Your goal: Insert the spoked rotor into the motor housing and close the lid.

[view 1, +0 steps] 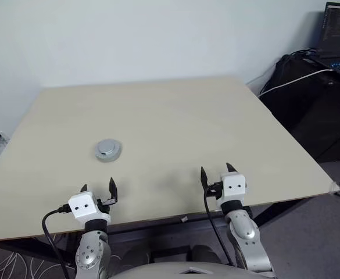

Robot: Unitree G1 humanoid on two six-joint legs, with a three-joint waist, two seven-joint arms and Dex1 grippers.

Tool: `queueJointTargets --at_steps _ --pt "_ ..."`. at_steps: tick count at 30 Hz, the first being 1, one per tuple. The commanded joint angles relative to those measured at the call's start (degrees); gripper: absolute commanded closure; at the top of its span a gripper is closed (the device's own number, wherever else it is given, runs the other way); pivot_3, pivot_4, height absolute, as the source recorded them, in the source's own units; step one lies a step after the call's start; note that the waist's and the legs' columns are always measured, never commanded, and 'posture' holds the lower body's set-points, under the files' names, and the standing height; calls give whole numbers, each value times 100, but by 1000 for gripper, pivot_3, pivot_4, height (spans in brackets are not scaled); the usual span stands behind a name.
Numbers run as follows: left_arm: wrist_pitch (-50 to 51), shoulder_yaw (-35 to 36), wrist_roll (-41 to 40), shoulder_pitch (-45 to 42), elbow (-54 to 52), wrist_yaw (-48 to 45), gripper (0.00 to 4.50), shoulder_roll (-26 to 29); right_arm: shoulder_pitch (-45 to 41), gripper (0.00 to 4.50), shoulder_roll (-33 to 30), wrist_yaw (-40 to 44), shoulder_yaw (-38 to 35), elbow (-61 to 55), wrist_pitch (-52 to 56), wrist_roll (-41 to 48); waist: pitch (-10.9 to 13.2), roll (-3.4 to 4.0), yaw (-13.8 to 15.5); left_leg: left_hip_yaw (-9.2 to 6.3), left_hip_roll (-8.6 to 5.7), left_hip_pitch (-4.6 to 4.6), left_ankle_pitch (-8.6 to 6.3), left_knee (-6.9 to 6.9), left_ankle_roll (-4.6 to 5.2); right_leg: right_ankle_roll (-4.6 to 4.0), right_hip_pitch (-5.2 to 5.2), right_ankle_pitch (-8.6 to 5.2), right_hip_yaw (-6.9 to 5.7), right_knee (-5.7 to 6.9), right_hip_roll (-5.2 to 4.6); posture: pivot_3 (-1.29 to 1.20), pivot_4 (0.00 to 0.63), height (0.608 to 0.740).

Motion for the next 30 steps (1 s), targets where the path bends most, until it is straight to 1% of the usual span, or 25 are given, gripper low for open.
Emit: queueJointTargets --at_steps 1,3,6,12,15,19,30 --pt "-626 -10 632 -115 148 140 32 71 67 0 70 1 -79 -115 -299 108 -1 1 0 0 0 1 0 0 0 1 2 0 -1 1 1 0 0 740" --pt "-649 -71 832 -112 188 166 32 92 161 0 57 150 -68 -139 -353 233 0 0 -5 0 -1 1 0 0 1 2 3 -1 -2 1 3 0 0 740" --pt "-599 -138 864 -90 181 109 32 78 245 0 71 234 -61 -209 -362 328 1 1 -12 1 -2 1 -1 0 3 3 3 -2 -2 0 2 0 0 740" --pt "-535 -213 620 -27 93 -153 32 134 276 0 151 281 -98 -293 -262 492 2 6 -15 -1 0 1 -1 0 3 4 2 -2 -4 2 2 0 0 740" --pt "-473 -177 577 3 88 -167 32 75 268 0 214 259 -148 -296 -199 589 3 5 -14 -1 0 1 -1 0 4 4 2 -3 -4 2 2 0 0 740" --pt "-426 -158 480 -11 117 -202 32 51 188 0 342 111 -366 -191 -175 696 4 8 -13 -2 0 0 -1 0 4 5 3 -3 -4 2 2 0 0 740" --pt "-331 -128 356 -235 307 -316 32 19 131 0 382 174 -388 -54 -250 632 3 11 -14 -2 0 2 -1 0 4 5 3 -3 -6 3 3 0 0 740"
